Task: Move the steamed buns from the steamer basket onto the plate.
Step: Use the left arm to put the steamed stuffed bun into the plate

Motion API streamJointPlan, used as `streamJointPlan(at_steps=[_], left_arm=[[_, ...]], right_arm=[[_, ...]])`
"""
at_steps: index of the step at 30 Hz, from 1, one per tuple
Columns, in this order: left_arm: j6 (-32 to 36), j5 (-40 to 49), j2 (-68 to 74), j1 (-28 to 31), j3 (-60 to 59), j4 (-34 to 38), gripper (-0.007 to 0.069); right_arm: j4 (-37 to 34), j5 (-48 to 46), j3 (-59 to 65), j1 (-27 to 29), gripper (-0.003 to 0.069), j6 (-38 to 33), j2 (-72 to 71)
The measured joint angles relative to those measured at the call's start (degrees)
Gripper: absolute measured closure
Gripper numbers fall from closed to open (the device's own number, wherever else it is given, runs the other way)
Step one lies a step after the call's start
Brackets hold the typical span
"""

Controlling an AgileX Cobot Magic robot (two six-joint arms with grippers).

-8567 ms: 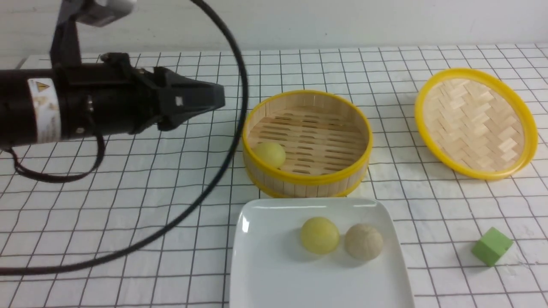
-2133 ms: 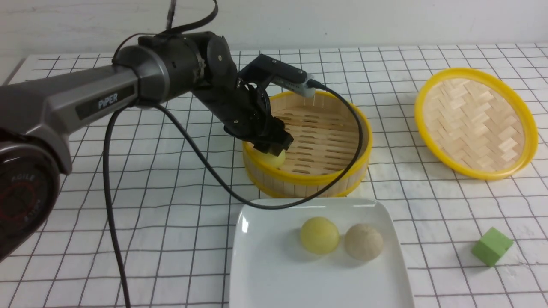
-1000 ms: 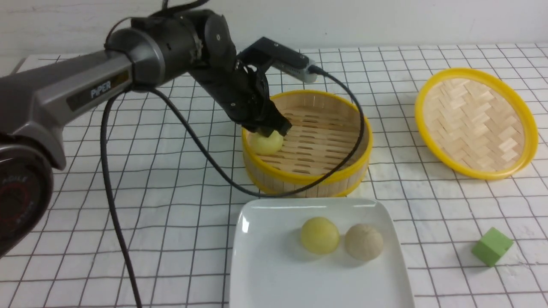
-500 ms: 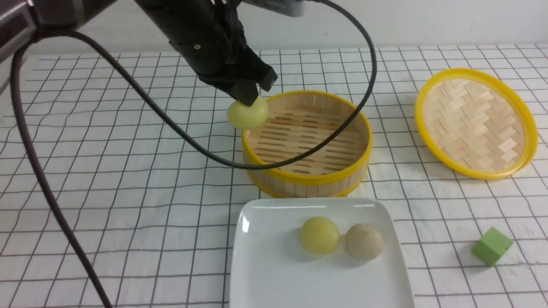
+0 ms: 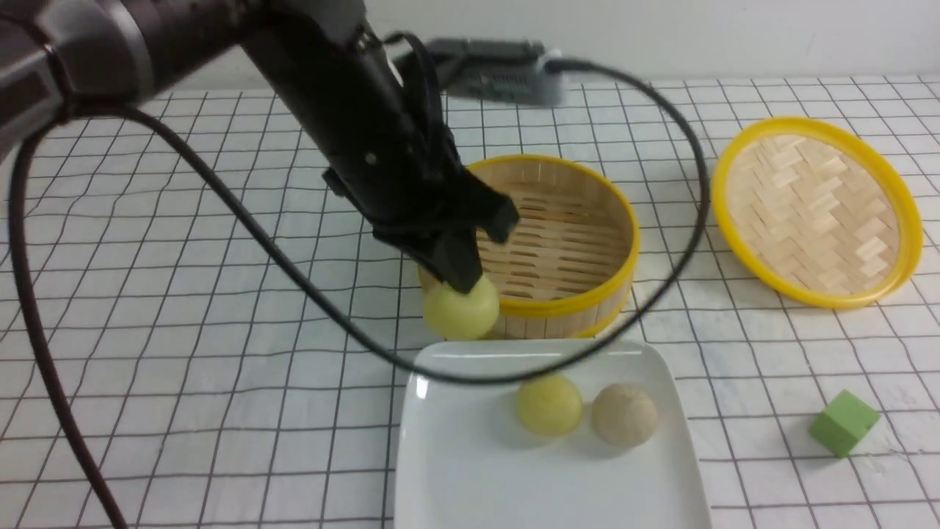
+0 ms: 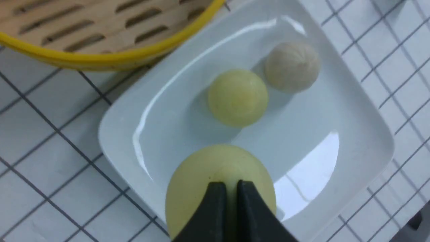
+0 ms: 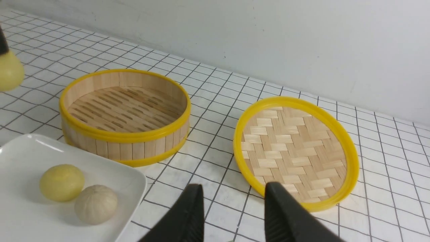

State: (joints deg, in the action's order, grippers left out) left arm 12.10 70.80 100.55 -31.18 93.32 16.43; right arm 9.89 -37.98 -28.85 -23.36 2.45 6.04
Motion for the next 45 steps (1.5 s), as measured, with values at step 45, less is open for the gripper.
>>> streamJointPlan(at_steps=[45], left_arm=[[0.39,-18.63,6.36,-3.76,-14.43,-6.02,0.0389]], right_arm=[[-0.22,-0.22,0.0,0.0,0.0382,0.0,0.0]])
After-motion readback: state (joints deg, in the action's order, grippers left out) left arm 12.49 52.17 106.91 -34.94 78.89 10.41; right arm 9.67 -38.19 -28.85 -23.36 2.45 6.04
